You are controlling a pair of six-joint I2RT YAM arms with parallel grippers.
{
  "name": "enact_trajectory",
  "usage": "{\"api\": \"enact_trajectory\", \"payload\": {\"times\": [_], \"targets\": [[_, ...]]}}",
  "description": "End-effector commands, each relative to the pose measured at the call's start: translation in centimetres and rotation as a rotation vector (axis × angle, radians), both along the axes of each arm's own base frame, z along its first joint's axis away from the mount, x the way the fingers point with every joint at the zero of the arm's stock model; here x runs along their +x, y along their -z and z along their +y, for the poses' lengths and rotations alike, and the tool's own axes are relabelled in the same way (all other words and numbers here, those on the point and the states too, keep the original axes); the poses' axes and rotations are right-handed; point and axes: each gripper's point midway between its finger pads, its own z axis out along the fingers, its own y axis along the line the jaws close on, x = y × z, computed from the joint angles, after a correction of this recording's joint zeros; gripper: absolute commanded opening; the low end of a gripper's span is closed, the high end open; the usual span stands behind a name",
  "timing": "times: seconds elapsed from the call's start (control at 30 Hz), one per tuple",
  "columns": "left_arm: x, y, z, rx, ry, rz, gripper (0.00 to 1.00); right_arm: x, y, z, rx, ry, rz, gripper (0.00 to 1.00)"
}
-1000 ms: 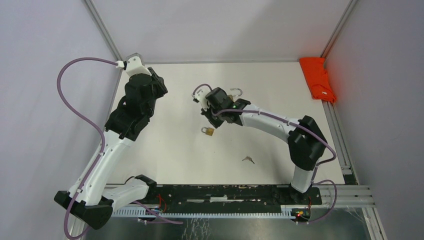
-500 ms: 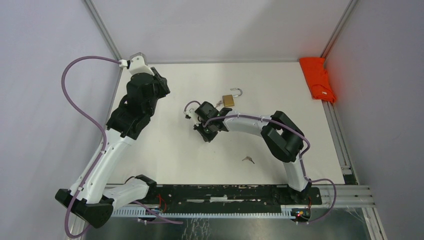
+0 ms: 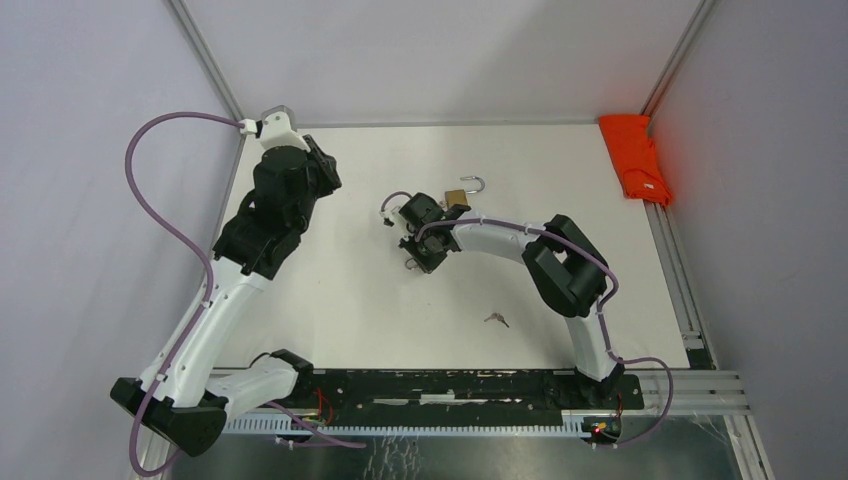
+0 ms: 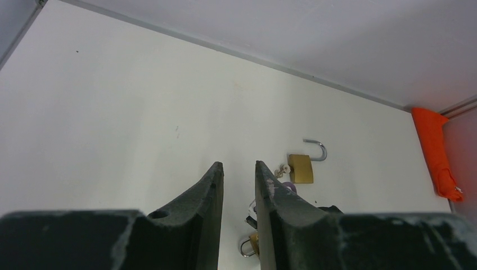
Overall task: Unlock with the key
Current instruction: Move the lock to the center of the board.
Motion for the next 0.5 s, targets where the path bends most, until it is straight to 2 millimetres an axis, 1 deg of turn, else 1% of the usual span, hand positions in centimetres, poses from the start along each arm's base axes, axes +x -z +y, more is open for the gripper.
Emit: {"api": "enact_trajectory", "payload": {"times": [0.0, 0.07, 0.13, 0.17, 0.2, 0.27, 0.3, 0.33, 0.4, 0.47], "targets": [[0.3, -1.2, -0.2, -0.026, 0.005, -0.042, 0.33, 0.7, -2.0, 0.4, 0.02, -0.008, -0.037, 0.0], [0.3, -1.2, -0.2, -0.024, 0.007, -0.042, 0.33, 0.2, -2.7, -0.2, 0.025, -0.002, -0.041, 0.0], [0.4, -1.3, -0.2, -0.021, 0.006, -0.045, 0.33, -0.2, -3.7, -1.9, -0.001, 0.049, -0.064, 0.04], [0.4, -1.3, -0.3, -0.021, 0.008, -0.045, 0.34, -0.1, -4.6, -3.1, -0.02, 0.081, -0.101, 0.07], [0.5, -1.3, -0.4, -0.023, 0.013, -0.046, 0.34, -0.6, -5.2, -4.4, -0.033, 0.108, -0.121, 0.12], [0.8, -1.0, -0.9, -0.031, 0.033, -0.043, 0.35, -1.4, -6.1, -6.7, -0.048, 0.162, -0.154, 0.24], [0.9, -0.8, -1.4, -0.039, 0.051, -0.038, 0.35, -2.1, -6.1, -8.0, -0.062, 0.19, -0.156, 0.29], [1.2, -0.6, -1.9, -0.047, 0.07, -0.033, 0.35, -2.6, -6.6, -9.0, -0.061, 0.22, -0.166, 0.34], [1.7, 0.2, -3.4, -0.067, 0.125, -0.017, 0.35, -3.9, -6.9, -11.0, -0.06, 0.274, -0.165, 0.43], [2.3, 0.7, -5.4, -0.088, 0.21, -0.009, 0.35, -5.2, -6.7, -12.7, -0.063, 0.322, -0.157, 0.44]]}}
